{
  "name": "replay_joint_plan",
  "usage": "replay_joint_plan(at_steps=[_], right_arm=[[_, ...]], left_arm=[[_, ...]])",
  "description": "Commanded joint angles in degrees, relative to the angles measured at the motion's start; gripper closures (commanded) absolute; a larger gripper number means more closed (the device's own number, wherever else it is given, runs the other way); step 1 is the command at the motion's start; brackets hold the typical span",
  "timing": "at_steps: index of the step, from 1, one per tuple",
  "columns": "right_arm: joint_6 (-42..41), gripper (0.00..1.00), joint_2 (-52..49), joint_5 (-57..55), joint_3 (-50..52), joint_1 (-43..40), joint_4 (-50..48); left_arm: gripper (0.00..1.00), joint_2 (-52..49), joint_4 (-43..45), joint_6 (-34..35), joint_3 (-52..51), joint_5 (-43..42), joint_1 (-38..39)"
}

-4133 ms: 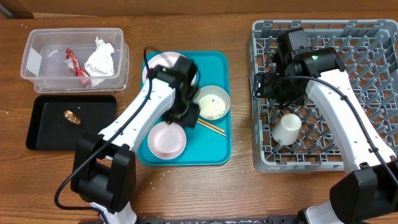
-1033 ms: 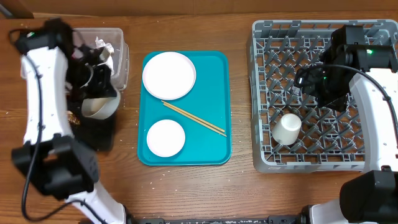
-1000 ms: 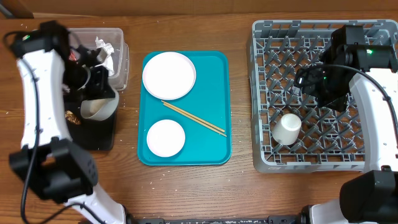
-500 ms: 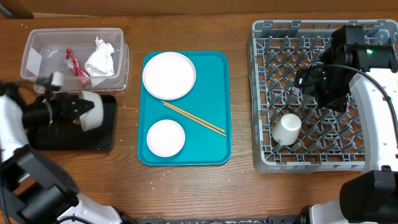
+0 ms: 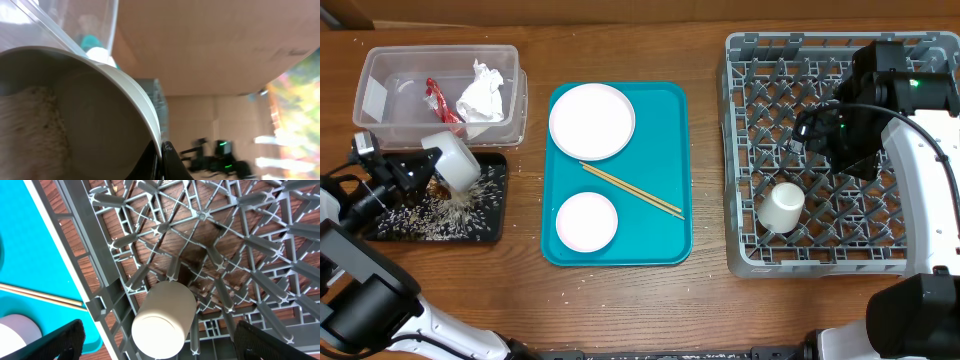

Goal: Sort waste into correct bins and load items into the dishwasher
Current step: 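Pour the rice onto the black tray with left gripper, then return the emptied grey bowl to the teal tray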

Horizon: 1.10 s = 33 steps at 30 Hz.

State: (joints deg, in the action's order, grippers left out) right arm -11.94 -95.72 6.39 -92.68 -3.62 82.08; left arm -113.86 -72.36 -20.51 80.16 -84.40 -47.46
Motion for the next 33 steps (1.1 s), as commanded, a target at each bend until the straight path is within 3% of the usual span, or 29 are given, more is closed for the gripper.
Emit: replay_joint_plan(at_steps=[1,18,24,30,33], right_arm=[[0.44,0.03,1.86,-0.31,-1.46,0.11,0.04],[0.46,0.03,1.86,-0.31,-1.46,0.11,0.35],[0.48,0.03,1.86,-0.33,-1.46,0.11,0.7],[0.48,0.03,1.86,-0.31,-1.46,0.11,0.33],[0.46,0.03,1.84,-0.31,-1.46,0.11,-0.13]], left_arm=[[0.96,-0.24,-0.5,9.55,-0.17,-6.25,-0.35],[0.96,-0.22,-2.56,13.6,-0.15,-6.25,-3.17],[0.96,0.22,-3.32,7.76,-0.13,-6.25,-3.08],[0.96,4.68,-13.55,-7.21,1.88,-5.03,0.13],[0.96,8.35,-17.18,-11.26,4.92,-1.31,3.26]])
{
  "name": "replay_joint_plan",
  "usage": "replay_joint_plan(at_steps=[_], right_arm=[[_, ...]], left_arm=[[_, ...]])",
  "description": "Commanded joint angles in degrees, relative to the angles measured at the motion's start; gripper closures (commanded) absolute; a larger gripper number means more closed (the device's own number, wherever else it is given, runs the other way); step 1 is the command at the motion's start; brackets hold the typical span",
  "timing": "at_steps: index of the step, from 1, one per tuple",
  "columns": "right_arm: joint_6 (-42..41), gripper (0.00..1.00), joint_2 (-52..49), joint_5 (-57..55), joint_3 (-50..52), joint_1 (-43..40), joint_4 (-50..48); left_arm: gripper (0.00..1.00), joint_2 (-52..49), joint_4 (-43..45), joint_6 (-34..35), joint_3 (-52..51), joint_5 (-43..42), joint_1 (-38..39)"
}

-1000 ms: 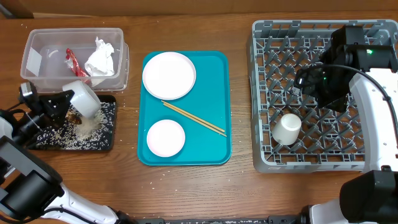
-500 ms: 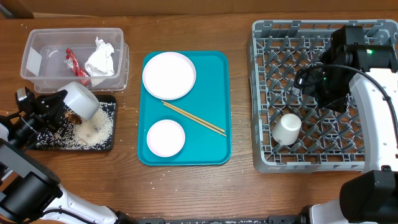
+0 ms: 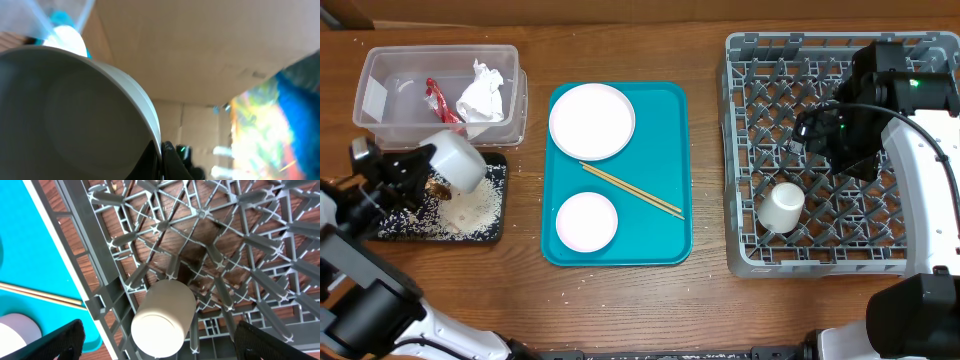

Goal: Sort waste into correct bins and load items into the dishwasher
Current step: 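Return the emptied grey bowl to the teal tray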

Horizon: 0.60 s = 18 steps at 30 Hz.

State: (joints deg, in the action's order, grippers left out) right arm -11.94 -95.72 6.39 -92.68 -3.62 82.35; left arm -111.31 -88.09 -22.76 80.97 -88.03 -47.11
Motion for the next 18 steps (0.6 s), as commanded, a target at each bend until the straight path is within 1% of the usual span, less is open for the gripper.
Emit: replay_joint_plan(at_steps=[1,4,6,9,11,15,18], right_arm=[[0.46,0.03,1.84,-0.31,-1.46,0.11,-0.46],[0.46,0.03,1.84,-0.31,-1.46,0.11,-0.57],[0.46,0.03,1.86,-0.31,-1.46,0.11,-0.59],[0.46,0.03,1.84,-0.31,-1.46,0.11,-0.59],[0.46,0.03,1.86,-0.31,-1.46,0.11,-0.59],[0.46,0.03,1.86,-0.31,-1.46,0.11,-0.66],[0.46,0.03,1.86,-0.31,-1.46,0.11,-0.81]], left_arm=[[0.96,7.02,-1.66,-8.98,5.42,4.2,4.39],[0.96,10.1,-1.29,-8.85,9.73,9.94,9.94],[0.96,11.56,0.48,-6.23,13.18,14.86,14.95],[0.96,12.37,6.99,5.51,18.34,28.24,24.68],[0.96,12.37,12.2,11.63,20.04,37.59,32.3],[0.96,11.67,21.35,16.96,20.0,55.23,47.52],[0.96,9.57,25.97,17.68,20.0,68.52,58.4]])
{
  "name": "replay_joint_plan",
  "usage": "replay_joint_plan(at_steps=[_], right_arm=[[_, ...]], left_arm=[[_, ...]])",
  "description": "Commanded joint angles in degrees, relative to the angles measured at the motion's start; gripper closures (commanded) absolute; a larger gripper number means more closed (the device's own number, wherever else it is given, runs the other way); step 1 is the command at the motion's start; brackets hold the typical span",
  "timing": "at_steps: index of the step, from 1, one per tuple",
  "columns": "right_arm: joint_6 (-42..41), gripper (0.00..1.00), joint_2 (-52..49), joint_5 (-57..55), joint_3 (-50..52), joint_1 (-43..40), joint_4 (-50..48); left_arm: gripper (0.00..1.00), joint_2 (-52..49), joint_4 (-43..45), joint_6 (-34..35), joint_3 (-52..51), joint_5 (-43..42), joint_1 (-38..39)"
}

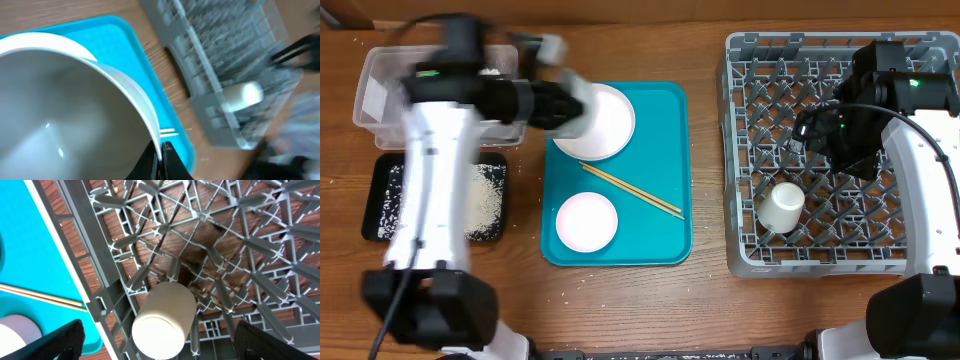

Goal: Sort waste into correct bins and load items into the dishwasher
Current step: 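Return the emptied grey bowl to the teal tray, then grasp the pink bowl on the teal tray with right gripper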

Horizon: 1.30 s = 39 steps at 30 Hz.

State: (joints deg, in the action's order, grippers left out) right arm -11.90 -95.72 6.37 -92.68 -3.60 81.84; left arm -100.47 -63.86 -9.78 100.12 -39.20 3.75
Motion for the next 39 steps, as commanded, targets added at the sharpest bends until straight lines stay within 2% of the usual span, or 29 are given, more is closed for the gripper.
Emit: replay_joint_plan(at_steps=[1,6,14,23,24,27,28,29,32,36,39], right_arm=[[0.42,0.03,1.86,-0.28,-1.46,0.09,-0.33],[0.44,0.03,1.84,-0.31,-1.46,0.09,-0.35],[1.55,0.03,1.84,-0.31,-1.46,0.09,-0.33],[1.55,0.03,1.86,-0.31,-1.46,0.09,-0.48],[1.55,0.03,1.84,-0.31,-1.46,0.09,-0.48],[1.55,0.03,1.86,-0.31,-1.46,0.09,-0.48],[1.55,0.03,1.84,-0.31,-1.46,0.09,-0.48],[1.55,0.03,1.86,-0.31,-1.46,0.09,-0.48],[1.53,0.03,1.84,-0.28,-1.46,0.09,-0.66],[1.55,0.03,1.86,1.51,-1.46,0.11,-2.05],[1.55,0.05,1.86,8.0,-1.46,0.92,-3.65]], left_arm=[[0.96,-2.38,3.13,4.7,0.85,23.5,10.78],[0.96,-10.82,9.16,4.48,0.85,39.17,23.08],[0.96,-21.29,9.7,-0.52,0.85,39.19,29.86],[0.96,-24.81,6.29,-0.5,0.7,38.99,31.95],[0.92,-24.81,6.01,-0.5,0.7,38.99,31.95],[0.66,-24.52,5.51,0.02,1.2,39.43,31.8],[0.54,-24.35,5.27,1.11,1.68,39.91,31.58],[0.46,-24.2,4.74,3.32,2.64,40.46,31.17],[0.37,-23.43,1.03,8.2,7.41,40.7,29.44],[0.36,-22.29,-6.03,13.16,15.96,40.68,26.43],[0.36,-21.46,-12.74,17.68,23.61,40.68,23.06]])
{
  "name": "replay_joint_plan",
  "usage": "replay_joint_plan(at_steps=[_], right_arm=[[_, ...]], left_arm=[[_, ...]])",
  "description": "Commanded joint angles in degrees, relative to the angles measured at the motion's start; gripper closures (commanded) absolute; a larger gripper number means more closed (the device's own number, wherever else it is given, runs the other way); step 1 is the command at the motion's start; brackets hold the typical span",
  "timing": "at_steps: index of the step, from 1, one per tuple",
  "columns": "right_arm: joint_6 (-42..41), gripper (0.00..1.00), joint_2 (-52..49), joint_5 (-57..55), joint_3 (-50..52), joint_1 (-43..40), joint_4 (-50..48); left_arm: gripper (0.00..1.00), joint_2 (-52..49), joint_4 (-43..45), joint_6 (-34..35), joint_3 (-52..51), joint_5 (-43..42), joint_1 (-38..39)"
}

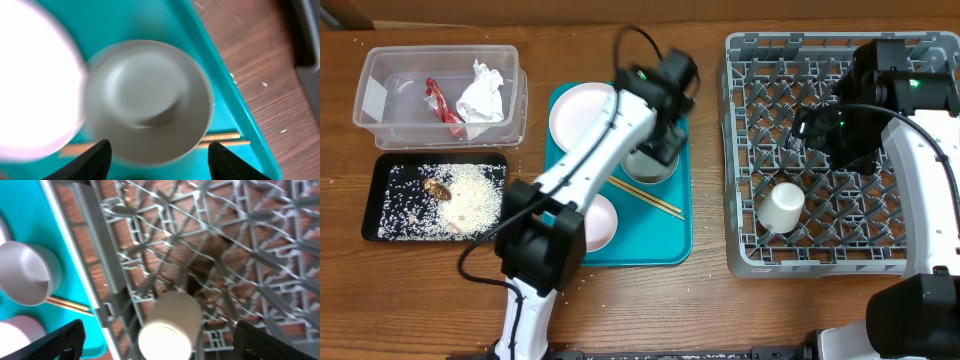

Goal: Sort waste into correct bins and load items into the dishwasher
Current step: 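Grasp the pink bowl on the teal tray with right gripper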

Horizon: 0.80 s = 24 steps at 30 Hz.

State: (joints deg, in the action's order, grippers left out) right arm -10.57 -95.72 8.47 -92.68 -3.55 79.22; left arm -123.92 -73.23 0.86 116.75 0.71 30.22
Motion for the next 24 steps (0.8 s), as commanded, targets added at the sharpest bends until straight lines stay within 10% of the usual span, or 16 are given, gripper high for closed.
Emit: replay_joint_plan(at_steps=[1,15,24], right_arm=[[0.22,0.06,1.86,8.46,-1.46,1.75,-1.66],[-20.33,0.15,0.92,2.43,9.31,37.29,-19.43],[-29.99,0.3,-6.75,-3.28,15.47,49.09,-33.22]], left_arm=[[0.35,2.29,-5.4,8.33,9.16,0.72,-4.61],[0.01,7.37,-18.4,9.46,19.23,-1.79,-30.67],[0.0,7.37,-19.5,9.46,19.19,-1.77,-37.81]])
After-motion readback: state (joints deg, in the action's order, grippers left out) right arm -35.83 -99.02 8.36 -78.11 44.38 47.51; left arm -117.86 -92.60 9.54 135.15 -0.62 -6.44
